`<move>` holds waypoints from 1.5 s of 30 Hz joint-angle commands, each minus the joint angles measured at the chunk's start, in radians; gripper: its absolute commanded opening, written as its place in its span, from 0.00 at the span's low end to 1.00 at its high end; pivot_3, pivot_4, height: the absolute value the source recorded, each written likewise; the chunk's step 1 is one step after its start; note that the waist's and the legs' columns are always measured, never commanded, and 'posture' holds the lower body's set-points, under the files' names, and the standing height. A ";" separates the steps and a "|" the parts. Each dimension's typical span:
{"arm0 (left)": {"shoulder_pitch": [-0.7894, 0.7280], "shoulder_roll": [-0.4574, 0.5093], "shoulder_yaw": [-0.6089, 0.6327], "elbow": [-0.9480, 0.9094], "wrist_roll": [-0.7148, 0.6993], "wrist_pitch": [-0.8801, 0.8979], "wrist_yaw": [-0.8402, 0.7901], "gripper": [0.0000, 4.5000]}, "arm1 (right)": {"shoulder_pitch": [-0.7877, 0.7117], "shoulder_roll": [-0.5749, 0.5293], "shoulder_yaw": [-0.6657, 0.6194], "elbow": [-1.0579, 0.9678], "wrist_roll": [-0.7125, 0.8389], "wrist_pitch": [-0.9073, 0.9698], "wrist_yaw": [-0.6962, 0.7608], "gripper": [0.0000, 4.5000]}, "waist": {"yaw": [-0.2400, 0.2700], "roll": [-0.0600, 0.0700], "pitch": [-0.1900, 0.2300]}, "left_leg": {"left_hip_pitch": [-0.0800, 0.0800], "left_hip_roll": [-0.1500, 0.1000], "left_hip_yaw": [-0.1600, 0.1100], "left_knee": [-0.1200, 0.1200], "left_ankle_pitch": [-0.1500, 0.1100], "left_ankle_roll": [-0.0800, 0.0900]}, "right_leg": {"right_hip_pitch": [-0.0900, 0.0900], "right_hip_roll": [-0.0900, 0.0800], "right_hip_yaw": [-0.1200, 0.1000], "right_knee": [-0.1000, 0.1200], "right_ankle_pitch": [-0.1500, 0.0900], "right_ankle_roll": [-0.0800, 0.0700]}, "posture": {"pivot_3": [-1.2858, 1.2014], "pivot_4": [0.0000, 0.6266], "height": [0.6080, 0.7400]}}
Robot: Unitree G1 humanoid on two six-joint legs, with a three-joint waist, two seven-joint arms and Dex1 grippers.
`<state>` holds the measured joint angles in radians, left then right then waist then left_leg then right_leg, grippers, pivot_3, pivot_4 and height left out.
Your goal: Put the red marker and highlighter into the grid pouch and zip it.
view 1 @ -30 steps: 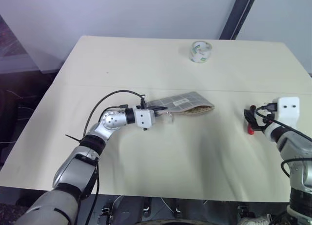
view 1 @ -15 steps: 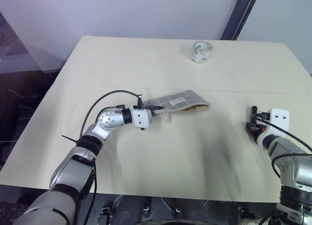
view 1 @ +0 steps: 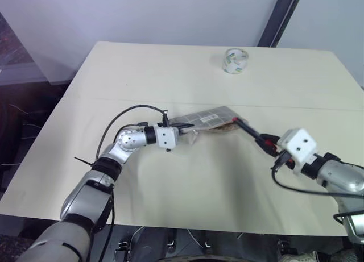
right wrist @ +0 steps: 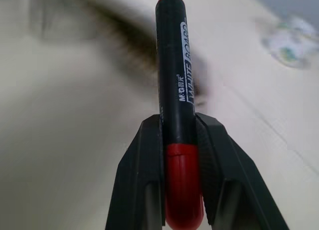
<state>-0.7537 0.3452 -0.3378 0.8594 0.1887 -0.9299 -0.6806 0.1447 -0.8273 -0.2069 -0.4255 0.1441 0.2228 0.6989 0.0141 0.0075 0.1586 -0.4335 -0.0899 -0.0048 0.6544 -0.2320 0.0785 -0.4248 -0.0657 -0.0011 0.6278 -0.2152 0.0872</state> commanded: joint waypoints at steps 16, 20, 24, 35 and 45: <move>0.000 -0.030 0.004 -0.106 -0.116 -0.019 -0.126 0.00 | -0.273 -0.039 0.229 0.150 -0.339 -0.261 -0.008 0.08 | 0.000 0.000 0.000 | 0.000 0.000 0.000 0.000 0.000 0.000 | -0.001 0.000 0.000 0.001 0.000 0.001 | 0.52 0.24 1.00; 0.026 -0.043 -0.005 -0.167 -0.195 0.027 -0.215 0.00 | -0.365 -0.031 0.301 0.183 -0.384 -0.340 0.011 0.08 | 0.000 0.000 0.000 | 0.000 0.000 0.000 0.000 0.000 -0.001 | -0.001 0.000 0.000 0.001 0.000 0.000 | 0.52 0.24 1.00; 0.057 -0.044 -0.007 -0.225 -0.244 0.064 -0.279 0.00 | -0.391 -0.011 0.324 0.201 -0.345 -0.376 0.050 0.19 | 0.001 0.000 0.000 | 0.000 0.000 0.000 0.000 0.000 -0.001 | -0.001 0.000 0.000 0.001 0.000 0.001 | 0.52 0.24 1.00; 0.083 -0.021 0.002 -0.217 -0.128 0.101 -0.210 0.00 | -0.208 0.040 0.034 -0.056 0.101 0.018 0.099 0.99 | 0.006 0.000 0.000 | 0.000 0.000 0.000 -0.001 0.000 -0.001 | -0.001 0.000 0.000 0.002 0.001 0.001 | 0.52 0.24 1.00; 0.097 -0.096 -0.044 -0.190 0.036 0.132 -0.053 0.00 | -0.015 0.184 -0.012 -0.309 0.701 0.586 -0.082 0.99 | 0.002 -0.001 -0.001 | 0.000 0.001 0.000 -0.003 0.000 0.000 | 0.000 0.000 0.001 0.001 0.000 -0.001 | 0.52 0.24 1.00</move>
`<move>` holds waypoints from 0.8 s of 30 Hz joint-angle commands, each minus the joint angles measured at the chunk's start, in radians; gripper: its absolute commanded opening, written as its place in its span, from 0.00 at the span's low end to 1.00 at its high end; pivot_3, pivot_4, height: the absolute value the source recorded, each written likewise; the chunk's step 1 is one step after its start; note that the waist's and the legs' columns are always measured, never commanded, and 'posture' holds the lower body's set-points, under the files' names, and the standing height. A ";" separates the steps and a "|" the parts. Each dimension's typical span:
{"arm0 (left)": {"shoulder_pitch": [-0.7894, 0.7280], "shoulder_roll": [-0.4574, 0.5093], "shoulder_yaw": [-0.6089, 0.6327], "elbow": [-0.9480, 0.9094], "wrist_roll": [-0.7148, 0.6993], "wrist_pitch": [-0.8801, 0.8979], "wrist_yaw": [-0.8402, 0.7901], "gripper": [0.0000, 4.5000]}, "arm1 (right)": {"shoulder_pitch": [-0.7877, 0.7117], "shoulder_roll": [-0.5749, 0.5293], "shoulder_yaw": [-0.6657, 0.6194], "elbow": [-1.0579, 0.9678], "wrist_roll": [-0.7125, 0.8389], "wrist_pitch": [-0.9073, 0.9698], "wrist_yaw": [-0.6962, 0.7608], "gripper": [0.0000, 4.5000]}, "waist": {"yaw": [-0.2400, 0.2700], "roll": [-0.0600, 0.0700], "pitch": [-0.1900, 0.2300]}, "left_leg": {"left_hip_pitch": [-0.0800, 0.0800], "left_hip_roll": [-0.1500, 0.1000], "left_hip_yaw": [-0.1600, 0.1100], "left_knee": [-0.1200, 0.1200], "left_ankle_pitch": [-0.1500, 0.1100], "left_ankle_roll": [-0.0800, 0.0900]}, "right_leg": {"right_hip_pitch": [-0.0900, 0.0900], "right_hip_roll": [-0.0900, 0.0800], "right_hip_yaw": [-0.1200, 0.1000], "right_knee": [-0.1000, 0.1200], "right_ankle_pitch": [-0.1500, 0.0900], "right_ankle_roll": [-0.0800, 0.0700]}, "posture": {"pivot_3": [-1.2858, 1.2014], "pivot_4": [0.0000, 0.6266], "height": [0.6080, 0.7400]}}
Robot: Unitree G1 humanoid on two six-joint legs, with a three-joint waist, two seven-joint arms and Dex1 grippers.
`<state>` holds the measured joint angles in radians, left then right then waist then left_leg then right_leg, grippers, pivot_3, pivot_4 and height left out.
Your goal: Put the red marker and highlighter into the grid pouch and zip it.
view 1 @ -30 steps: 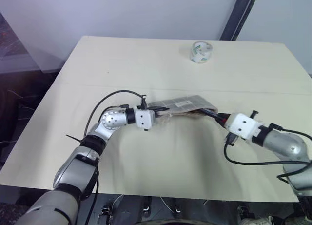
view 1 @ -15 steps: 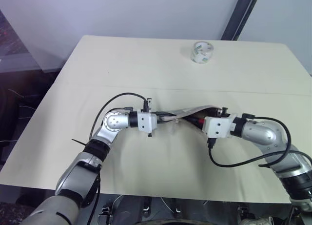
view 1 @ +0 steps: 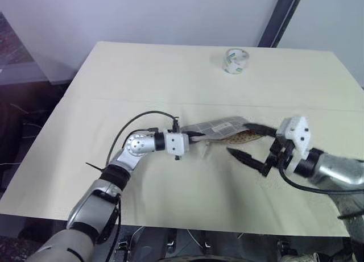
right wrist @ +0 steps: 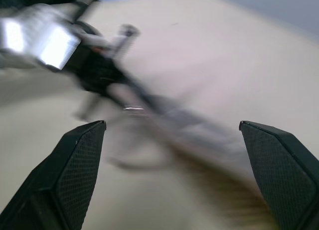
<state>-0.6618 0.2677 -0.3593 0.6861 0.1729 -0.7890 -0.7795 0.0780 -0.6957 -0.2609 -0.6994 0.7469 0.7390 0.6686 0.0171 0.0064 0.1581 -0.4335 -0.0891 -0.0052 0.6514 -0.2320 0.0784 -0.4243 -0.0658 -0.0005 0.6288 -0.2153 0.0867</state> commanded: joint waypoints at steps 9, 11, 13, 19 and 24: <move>-0.046 -0.022 -0.050 -0.010 0.175 -0.045 0.167 0.00 | -0.009 0.273 0.222 0.166 -0.152 0.002 -0.290 0.99 | -0.004 0.000 0.000 | 0.000 0.000 0.001 0.001 0.000 0.000 | -0.001 0.000 0.001 0.000 0.000 0.000 | 0.52 0.24 1.00; -0.059 -0.024 -0.053 0.005 0.186 -0.048 0.188 0.00 | -0.028 0.315 0.220 0.184 -0.136 -0.001 -0.292 0.99 | -0.001 0.000 0.000 | 0.000 0.000 0.000 0.000 0.000 0.000 | -0.003 0.000 -0.001 0.001 0.000 0.000 | 0.52 0.24 1.00; -0.071 -0.030 -0.055 0.019 0.192 -0.050 0.205 0.00 | -0.055 0.358 0.203 0.212 -0.117 -0.001 -0.306 0.99 | -0.003 0.000 0.000 | 0.000 0.000 0.000 0.000 0.000 0.000 | -0.003 0.000 -0.001 0.001 0.001 0.002 | 0.52 0.24 1.00; -0.091 -0.035 -0.056 0.038 0.193 -0.053 0.234 0.00 | -0.103 0.379 0.212 0.252 -0.141 -0.006 -0.299 0.46 | -0.002 0.000 0.000 | 0.000 -0.001 0.000 0.000 0.000 0.000 | -0.003 0.000 -0.001 0.000 0.002 0.004 | 0.52 0.24 1.00; -0.087 -0.020 -0.041 0.053 0.168 -0.048 0.232 0.00 | -0.092 0.309 0.113 0.277 -0.149 -0.031 -0.273 0.01 | -0.003 0.000 0.000 | 0.000 -0.001 0.000 -0.002 0.000 0.000 | -0.004 0.000 -0.001 0.000 0.002 0.003 | 0.52 0.24 1.00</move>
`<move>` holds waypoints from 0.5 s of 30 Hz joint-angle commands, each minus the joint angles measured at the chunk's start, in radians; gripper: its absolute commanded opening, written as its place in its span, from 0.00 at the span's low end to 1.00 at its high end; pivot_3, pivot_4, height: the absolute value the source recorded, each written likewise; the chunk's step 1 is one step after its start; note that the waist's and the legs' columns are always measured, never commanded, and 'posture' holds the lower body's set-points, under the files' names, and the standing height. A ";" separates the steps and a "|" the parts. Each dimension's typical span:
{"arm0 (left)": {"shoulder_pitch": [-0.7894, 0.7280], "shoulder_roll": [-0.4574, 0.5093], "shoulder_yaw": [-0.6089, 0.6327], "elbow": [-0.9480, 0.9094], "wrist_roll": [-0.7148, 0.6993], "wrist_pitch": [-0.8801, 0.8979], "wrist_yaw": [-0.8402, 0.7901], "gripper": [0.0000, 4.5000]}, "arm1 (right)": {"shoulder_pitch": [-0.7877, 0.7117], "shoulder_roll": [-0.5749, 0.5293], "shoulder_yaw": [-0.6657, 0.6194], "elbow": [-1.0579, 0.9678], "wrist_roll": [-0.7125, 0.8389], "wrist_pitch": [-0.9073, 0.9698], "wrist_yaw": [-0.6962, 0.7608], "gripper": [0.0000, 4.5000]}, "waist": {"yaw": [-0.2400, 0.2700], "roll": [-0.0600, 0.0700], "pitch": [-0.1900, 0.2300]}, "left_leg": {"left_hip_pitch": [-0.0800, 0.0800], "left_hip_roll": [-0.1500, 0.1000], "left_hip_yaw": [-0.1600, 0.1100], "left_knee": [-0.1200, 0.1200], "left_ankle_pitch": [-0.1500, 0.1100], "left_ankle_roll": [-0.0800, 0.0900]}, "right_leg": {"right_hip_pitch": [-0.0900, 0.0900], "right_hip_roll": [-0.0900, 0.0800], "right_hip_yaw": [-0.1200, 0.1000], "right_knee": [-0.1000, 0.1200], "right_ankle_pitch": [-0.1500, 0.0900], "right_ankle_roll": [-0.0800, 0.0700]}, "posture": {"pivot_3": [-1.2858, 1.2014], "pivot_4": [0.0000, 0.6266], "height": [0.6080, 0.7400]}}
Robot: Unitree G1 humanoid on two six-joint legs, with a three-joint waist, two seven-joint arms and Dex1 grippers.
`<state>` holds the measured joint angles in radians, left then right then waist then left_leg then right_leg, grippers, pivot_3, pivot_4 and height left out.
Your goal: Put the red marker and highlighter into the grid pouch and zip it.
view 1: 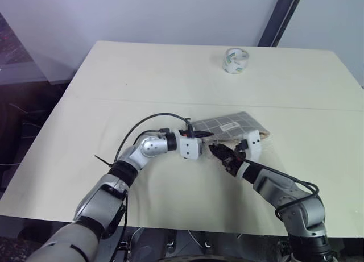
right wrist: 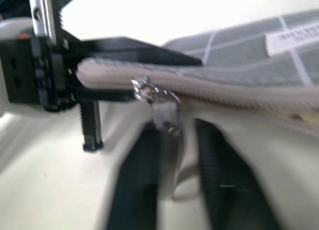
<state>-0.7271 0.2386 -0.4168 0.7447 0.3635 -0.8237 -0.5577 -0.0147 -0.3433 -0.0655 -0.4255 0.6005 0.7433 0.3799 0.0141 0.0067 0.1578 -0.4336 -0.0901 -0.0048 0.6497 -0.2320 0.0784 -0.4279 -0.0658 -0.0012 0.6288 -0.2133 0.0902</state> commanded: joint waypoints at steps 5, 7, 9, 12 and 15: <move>-0.019 0.031 0.042 0.013 -0.063 0.004 -0.003 0.00 | 0.010 -0.170 -0.203 0.079 -0.040 -0.084 0.058 0.01 | 0.000 0.000 0.000 | 0.000 0.000 0.000 0.001 0.000 0.000 | 0.001 0.000 0.000 0.000 0.000 0.000 | 0.52 0.24 1.00; -0.018 0.038 0.056 0.022 -0.095 0.017 -0.019 0.00 | 0.006 -0.210 -0.245 0.127 -0.066 -0.117 0.065 0.01 | 0.000 0.000 0.000 | 0.000 0.000 0.000 0.001 0.000 0.000 | 0.001 0.000 0.000 0.000 0.000 0.000 | 0.52 0.24 1.00; -0.008 0.054 0.077 0.026 -0.147 0.033 -0.054 0.00 | 0.006 -0.271 -0.258 0.203 -0.155 -0.176 0.051 0.01 | 0.000 0.000 0.000 | 0.000 0.000 0.000 0.001 0.000 0.000 | 0.001 0.000 0.000 0.000 0.000 0.000 | 0.52 0.24 1.00; 0.004 0.080 0.092 0.043 -0.214 0.046 -0.131 0.00 | -0.007 -0.291 -0.271 0.259 -0.204 -0.220 0.025 0.01 | -0.003 0.000 0.000 | 0.000 0.000 0.000 0.001 0.000 0.000 | 0.001 0.000 0.000 0.000 0.000 0.000 | 0.52 0.24 1.00; 0.007 0.089 0.114 0.050 -0.289 0.080 -0.212 0.16 | -0.003 -0.278 -0.272 0.246 -0.177 -0.218 0.058 0.13 | -0.002 0.000 0.000 | 0.000 0.001 0.000 0.000 0.000 0.000 | 0.002 0.000 0.000 0.001 0.000 0.000 | 0.52 0.24 1.00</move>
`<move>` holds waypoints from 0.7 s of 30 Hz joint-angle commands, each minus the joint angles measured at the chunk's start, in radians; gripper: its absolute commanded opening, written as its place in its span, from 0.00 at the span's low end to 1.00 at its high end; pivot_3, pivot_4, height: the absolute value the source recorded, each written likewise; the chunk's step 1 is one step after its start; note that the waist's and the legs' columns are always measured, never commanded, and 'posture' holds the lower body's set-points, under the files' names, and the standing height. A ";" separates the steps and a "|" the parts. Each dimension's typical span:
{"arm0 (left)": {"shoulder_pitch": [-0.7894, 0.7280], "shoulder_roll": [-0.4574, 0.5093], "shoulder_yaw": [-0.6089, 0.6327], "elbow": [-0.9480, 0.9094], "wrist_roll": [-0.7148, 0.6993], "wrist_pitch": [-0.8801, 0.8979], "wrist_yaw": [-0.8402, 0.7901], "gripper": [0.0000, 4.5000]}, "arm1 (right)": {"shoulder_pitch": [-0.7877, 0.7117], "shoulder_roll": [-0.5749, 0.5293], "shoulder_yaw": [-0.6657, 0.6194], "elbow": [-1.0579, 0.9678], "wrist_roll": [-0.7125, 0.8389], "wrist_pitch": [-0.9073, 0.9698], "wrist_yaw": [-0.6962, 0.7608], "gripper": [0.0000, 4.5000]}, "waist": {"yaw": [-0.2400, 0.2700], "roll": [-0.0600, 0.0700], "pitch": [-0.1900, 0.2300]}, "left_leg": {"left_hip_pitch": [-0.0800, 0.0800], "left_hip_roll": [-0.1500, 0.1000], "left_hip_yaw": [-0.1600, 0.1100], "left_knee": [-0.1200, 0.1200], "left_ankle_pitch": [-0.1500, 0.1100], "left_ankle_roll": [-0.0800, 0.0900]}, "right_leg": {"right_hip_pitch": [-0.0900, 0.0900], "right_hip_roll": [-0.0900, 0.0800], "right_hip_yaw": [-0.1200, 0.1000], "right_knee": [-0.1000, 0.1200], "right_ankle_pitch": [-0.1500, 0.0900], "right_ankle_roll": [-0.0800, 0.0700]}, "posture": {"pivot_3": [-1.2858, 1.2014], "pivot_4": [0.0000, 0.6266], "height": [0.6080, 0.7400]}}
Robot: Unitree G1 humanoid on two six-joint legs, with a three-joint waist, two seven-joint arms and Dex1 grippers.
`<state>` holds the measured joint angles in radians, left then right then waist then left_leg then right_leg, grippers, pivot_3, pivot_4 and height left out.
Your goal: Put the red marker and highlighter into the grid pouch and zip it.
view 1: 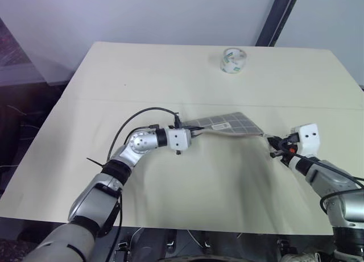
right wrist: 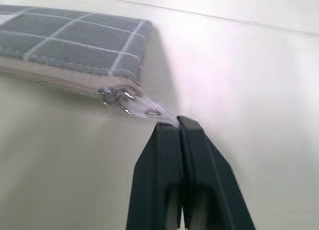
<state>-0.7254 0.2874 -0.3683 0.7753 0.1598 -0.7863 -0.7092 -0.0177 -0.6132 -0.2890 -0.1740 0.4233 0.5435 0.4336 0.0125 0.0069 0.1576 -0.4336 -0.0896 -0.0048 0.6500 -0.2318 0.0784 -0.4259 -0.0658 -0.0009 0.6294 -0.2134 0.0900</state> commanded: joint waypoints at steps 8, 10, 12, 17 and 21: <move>0.042 0.066 0.130 -0.060 -0.211 0.080 -0.178 0.92 | 0.072 -0.063 -0.047 -0.029 -0.051 -0.040 0.081 1.00 | 0.008 0.000 0.000 | 0.000 0.000 0.000 0.002 0.000 0.001 | 0.000 -0.001 0.000 -0.002 -0.002 -0.003 | 0.52 0.24 1.00; 0.042 0.101 0.162 -0.033 -0.213 0.094 -0.168 0.92 | 0.108 -0.095 -0.061 -0.031 -0.070 -0.046 0.103 1.00 | 0.002 0.000 0.000 | 0.000 -0.001 0.001 0.001 -0.001 0.001 | 0.000 -0.001 0.000 -0.003 -0.002 -0.003 | 0.52 0.24 1.00; 0.046 0.142 0.204 0.001 -0.221 0.108 -0.151 0.92 | 0.172 -0.119 -0.097 -0.098 0.001 -0.005 0.177 1.00 | 0.001 0.000 0.000 | 0.000 -0.001 0.001 0.000 -0.001 0.001 | -0.001 -0.001 0.000 -0.003 -0.002 -0.003 | 0.52 0.24 1.00; 0.066 0.190 0.316 -0.002 -0.332 0.213 -0.198 0.92 | 0.293 -0.116 -0.177 -0.353 0.243 0.084 0.310 1.00 | -0.001 0.000 0.000 | 0.000 0.002 0.000 -0.002 0.000 0.000 | 0.000 0.001 0.000 0.000 -0.001 -0.002 | 0.52 0.24 1.00; 0.066 0.190 0.411 -0.026 -0.423 0.345 -0.183 0.92 | 0.348 -0.101 -0.151 -0.475 0.299 0.085 0.334 1.00 | 0.001 -0.001 0.000 | 0.000 0.002 0.000 0.000 -0.001 0.000 | 0.000 0.001 0.000 -0.002 -0.003 -0.005 | 0.52 0.24 1.00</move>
<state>-0.6501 0.4709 -0.0088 0.7811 -0.2125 -0.4856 -0.9083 0.3117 -0.7239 -0.4444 -0.5922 0.6926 0.6321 0.7512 0.0139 0.0057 0.1579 -0.4334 -0.0880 -0.0047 0.6512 -0.2324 0.0787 -0.4253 -0.0652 -0.0006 0.6270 -0.2161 0.0855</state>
